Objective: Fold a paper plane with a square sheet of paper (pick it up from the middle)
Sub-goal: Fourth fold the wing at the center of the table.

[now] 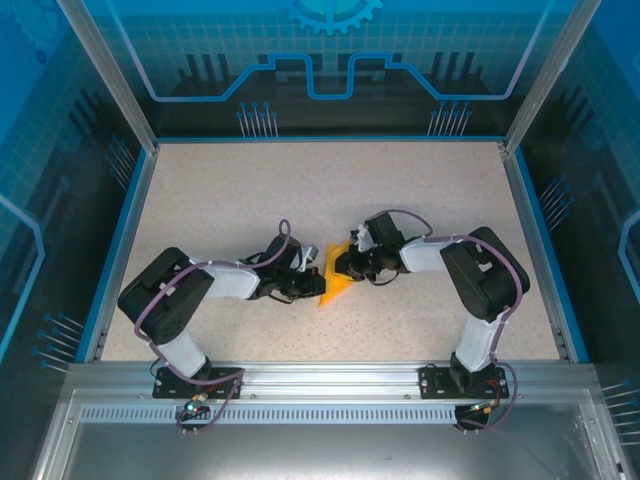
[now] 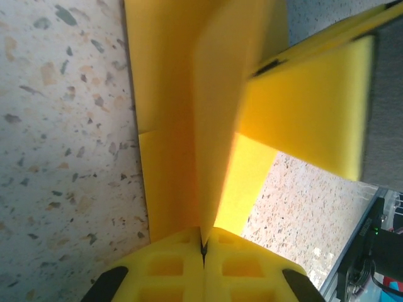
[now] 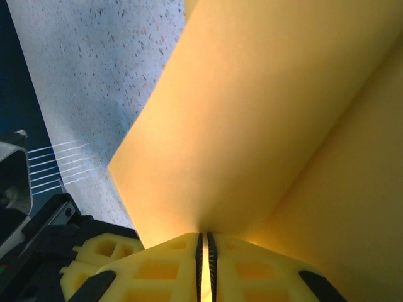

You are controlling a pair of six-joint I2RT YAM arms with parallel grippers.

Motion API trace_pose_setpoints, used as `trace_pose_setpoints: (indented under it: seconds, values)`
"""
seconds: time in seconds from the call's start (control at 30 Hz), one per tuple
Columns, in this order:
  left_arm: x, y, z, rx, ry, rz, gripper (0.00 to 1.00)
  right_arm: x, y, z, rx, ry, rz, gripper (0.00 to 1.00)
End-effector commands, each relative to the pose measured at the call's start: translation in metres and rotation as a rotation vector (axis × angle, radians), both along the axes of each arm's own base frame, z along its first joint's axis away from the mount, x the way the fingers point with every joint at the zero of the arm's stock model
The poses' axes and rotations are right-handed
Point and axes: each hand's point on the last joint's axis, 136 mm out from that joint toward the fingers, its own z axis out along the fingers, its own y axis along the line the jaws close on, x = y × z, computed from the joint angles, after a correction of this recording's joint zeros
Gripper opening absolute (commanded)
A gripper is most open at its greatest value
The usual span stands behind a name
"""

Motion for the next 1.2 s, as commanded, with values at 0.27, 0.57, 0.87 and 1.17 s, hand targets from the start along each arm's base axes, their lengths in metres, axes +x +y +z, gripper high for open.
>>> trace_pose_setpoints:
  seconds: [0.27, 0.57, 0.87, 1.17]
  values:
    - [0.002, -0.003, -0.01, -0.068, 0.109, -0.004, 0.0, -0.004, -0.003, 0.029, 0.051, -0.064, -0.008, 0.16]
    - [0.004, 0.002, -0.01, -0.073, 0.131, 0.014, 0.0, 0.006, 0.015, 0.028, 0.09, -0.056, 0.01, 0.16]
    - [0.002, 0.004, -0.011, -0.068, 0.134, 0.012, 0.0, 0.015, 0.012, 0.005, 0.033, -0.016, -0.018, 0.16]
    - [0.004, 0.002, 0.004, -0.098, 0.091, 0.012, 0.1, 0.014, 0.008, -0.005, 0.017, 0.006, -0.017, 0.16]
